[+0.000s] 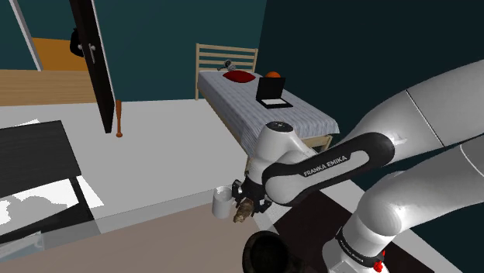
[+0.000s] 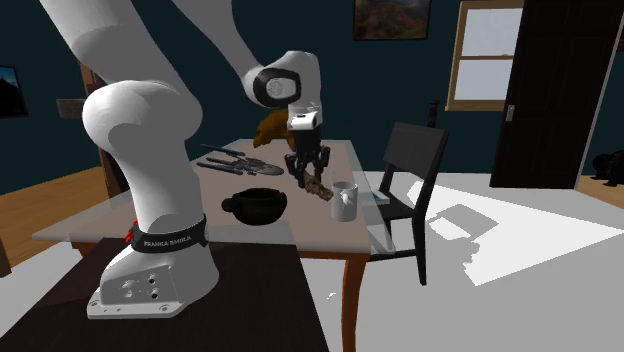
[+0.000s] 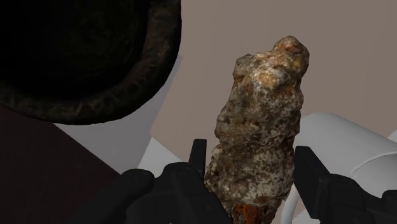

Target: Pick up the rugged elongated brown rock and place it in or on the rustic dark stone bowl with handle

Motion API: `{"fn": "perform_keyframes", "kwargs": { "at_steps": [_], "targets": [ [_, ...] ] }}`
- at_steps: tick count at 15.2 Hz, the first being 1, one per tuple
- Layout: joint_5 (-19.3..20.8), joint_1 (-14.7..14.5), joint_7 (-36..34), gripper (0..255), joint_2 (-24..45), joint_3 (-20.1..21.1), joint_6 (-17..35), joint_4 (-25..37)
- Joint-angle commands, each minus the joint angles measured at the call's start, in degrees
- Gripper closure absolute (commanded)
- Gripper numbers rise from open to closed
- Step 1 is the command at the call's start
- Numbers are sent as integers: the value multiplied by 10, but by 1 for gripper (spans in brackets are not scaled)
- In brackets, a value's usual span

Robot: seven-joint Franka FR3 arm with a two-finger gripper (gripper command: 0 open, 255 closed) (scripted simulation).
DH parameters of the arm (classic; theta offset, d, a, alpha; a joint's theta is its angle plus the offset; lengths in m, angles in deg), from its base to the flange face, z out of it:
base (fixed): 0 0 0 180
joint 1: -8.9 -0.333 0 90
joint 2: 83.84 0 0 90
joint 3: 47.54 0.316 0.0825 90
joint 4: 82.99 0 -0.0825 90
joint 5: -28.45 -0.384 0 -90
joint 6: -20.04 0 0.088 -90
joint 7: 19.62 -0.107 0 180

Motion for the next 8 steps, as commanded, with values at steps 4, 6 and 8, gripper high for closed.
{"fn": "perform_keyframes", "kwargs": {
  "at_steps": [4,6,8],
  "targets": [
    [0,-15,3,255,-52,-27,-63,10],
    [2,-19,3,255,-71,-37,-86,16],
    [6,-21,2,255,-88,-46,-109,22]
  ]
}}
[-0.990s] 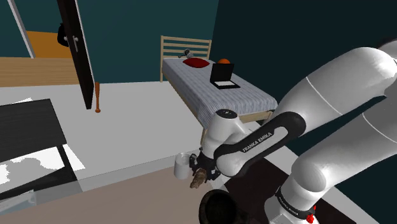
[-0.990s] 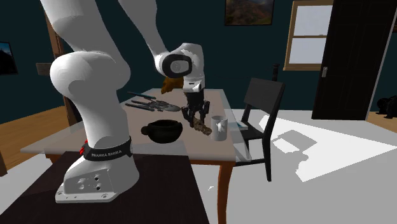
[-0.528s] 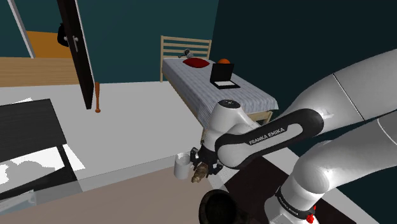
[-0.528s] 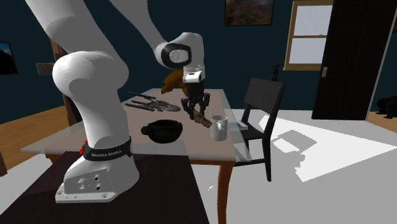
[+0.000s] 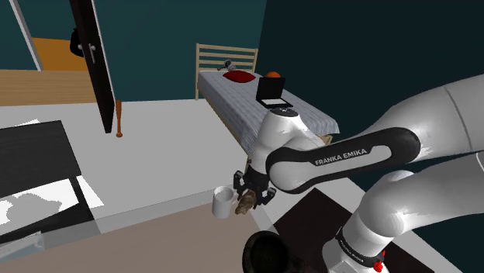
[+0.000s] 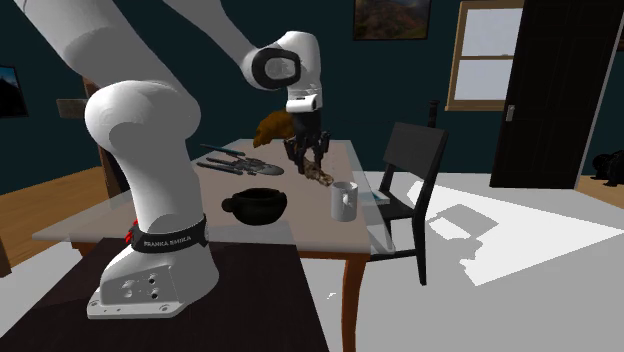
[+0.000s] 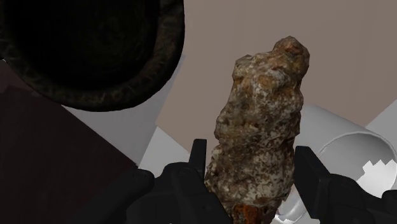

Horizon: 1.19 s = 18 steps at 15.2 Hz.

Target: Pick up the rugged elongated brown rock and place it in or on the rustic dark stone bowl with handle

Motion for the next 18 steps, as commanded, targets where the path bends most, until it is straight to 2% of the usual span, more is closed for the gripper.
{"fn": "perform_keyframes", "kwargs": {
  "at_steps": [1,5,11,18],
  "targets": [
    [4,-3,0,255,-17,-10,-24,6],
    [11,-6,-2,255,-41,-25,-58,17],
    [-49,-119,-64,255,-173,-16,-126,-48],
    [-100,-259,-181,255,-307,16,-216,-90]
  ]
}}
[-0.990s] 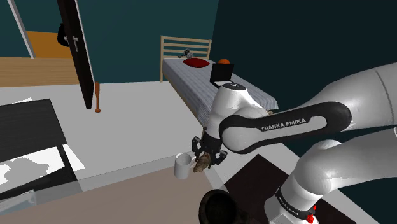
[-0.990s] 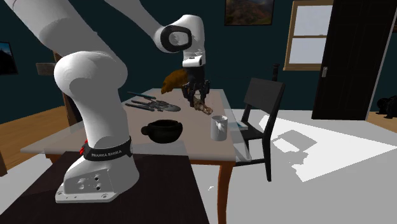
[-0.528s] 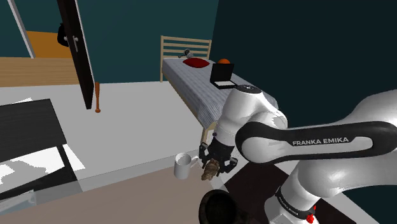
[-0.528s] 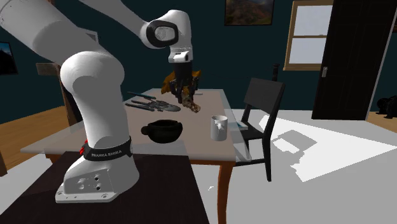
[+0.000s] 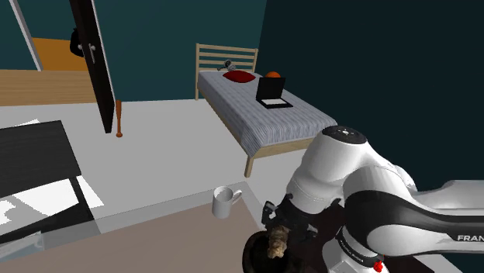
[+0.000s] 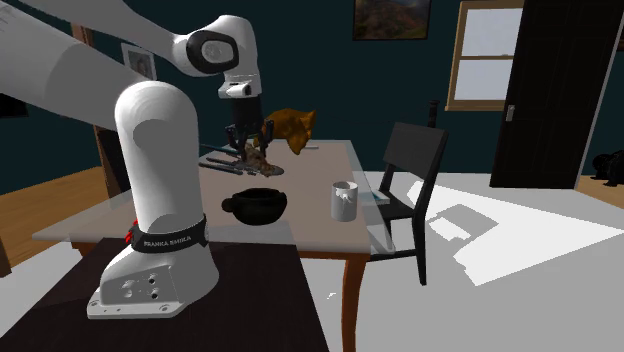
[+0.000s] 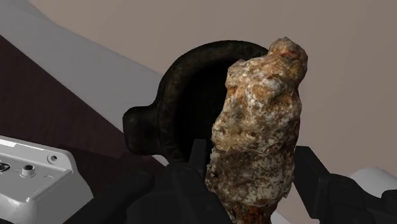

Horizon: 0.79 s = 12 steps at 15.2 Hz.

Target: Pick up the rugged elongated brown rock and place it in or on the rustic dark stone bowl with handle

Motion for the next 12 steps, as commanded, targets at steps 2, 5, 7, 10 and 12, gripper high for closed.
{"fn": "perform_keyframes", "kwargs": {
  "at_steps": [2,5,7,10,12],
  "targets": [
    [-21,-19,-15,255,-1,20,11,-12],
    [-43,-21,-10,255,20,42,42,-24],
    [-58,-22,-7,255,36,57,64,-31],
    [-83,-21,-1,255,63,82,100,-40],
    [-99,-18,4,255,84,99,125,-45]
  ]
}}
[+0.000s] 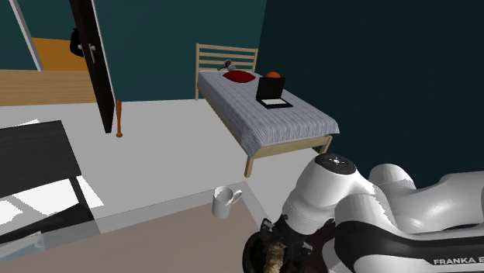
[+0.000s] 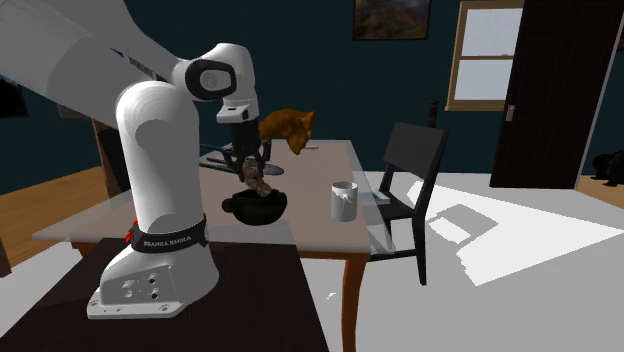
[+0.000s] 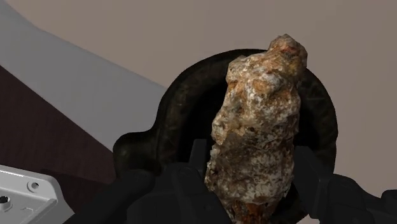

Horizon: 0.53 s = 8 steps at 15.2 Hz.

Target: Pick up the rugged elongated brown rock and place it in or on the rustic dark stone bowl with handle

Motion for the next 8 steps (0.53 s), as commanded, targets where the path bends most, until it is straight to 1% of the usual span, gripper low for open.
{"fn": "perform_keyframes", "kwargs": {
  "at_steps": [1,2,8],
  "targets": [
    [-19,1,4,255,21,18,27,-6],
    [-28,3,8,255,34,28,42,-8],
    [-28,3,8,255,34,28,42,-8]
  ]
}}
